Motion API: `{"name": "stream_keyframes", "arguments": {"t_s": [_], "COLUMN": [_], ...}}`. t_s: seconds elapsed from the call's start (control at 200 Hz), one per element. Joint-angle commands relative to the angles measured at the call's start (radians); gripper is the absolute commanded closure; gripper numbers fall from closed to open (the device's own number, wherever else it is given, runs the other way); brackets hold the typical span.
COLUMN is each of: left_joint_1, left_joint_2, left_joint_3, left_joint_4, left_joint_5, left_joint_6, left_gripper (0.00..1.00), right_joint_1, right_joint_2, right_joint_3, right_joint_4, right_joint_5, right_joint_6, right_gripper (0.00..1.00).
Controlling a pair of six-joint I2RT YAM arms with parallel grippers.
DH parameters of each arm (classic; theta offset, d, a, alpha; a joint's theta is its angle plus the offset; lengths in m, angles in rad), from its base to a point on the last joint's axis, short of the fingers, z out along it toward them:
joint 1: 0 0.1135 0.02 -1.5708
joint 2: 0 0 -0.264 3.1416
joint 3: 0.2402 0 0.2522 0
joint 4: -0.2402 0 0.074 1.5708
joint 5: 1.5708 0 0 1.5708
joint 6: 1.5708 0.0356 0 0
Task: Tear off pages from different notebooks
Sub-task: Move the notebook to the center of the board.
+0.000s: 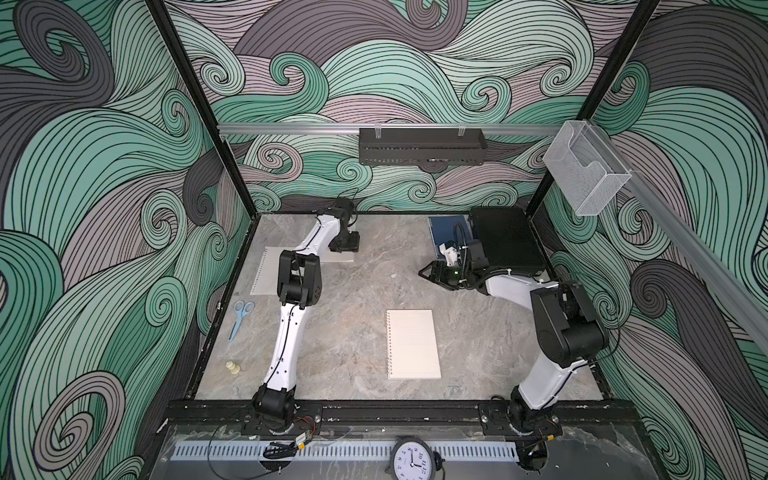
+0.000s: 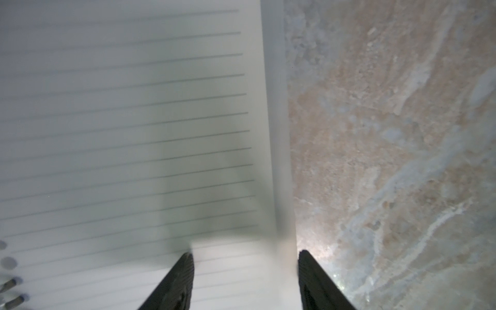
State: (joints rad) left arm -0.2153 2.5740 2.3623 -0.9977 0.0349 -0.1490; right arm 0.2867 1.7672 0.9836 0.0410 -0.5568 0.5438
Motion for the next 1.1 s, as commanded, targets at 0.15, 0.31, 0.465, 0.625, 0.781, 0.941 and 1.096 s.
{"name": "stream_keyframes", "arguments": {"t_s": [0.15,0.31,0.465,0.625,0.781,0.941,1.096], "left_joint_1": [0.037,0.046,0.046,0.042,0.032,-0.016,-0.083], "left_joint_2": [0.140,0.161,0.142,0.065,-0.067,-0.407,-0.627], "left_joint_3": [0.073,0.123,0.120,0.097,0.023,-0.497,-0.804], "left_joint_4": [-0.065,-0.074,-0.070,-0.055,-0.093,0.191,0.292], "left_joint_5": [0.035,0.049,0.090,0.134,0.195,0.298,0.313], "left_joint_6": [0.019,0.023,0.046,0.013,-0.036,-0.106,-0.176], "left_gripper": [0.39,0.39,0.36,0.33,0.32,0.32,0.32], "right_joint_1": [-0.005,-0.006,-0.006,-0.007,-0.006,0.007,0.033], "right_joint_2": [-0.001,-0.009,-0.039,-0.076,-0.119,-0.229,-0.343], "right_joint_3": [0.015,0.005,-0.005,-0.025,-0.072,-0.178,-0.252], "right_joint_4": [0.005,0.007,-0.010,-0.037,-0.094,-0.181,-0.323], "right_joint_5": [0.009,0.007,0.020,0.042,0.060,0.100,0.154], "right_joint_6": [0.011,0.010,-0.002,-0.022,-0.050,-0.080,-0.107], "right_gripper": [0.34,0.34,0.34,0.34,0.34,0.34,0.34]}}
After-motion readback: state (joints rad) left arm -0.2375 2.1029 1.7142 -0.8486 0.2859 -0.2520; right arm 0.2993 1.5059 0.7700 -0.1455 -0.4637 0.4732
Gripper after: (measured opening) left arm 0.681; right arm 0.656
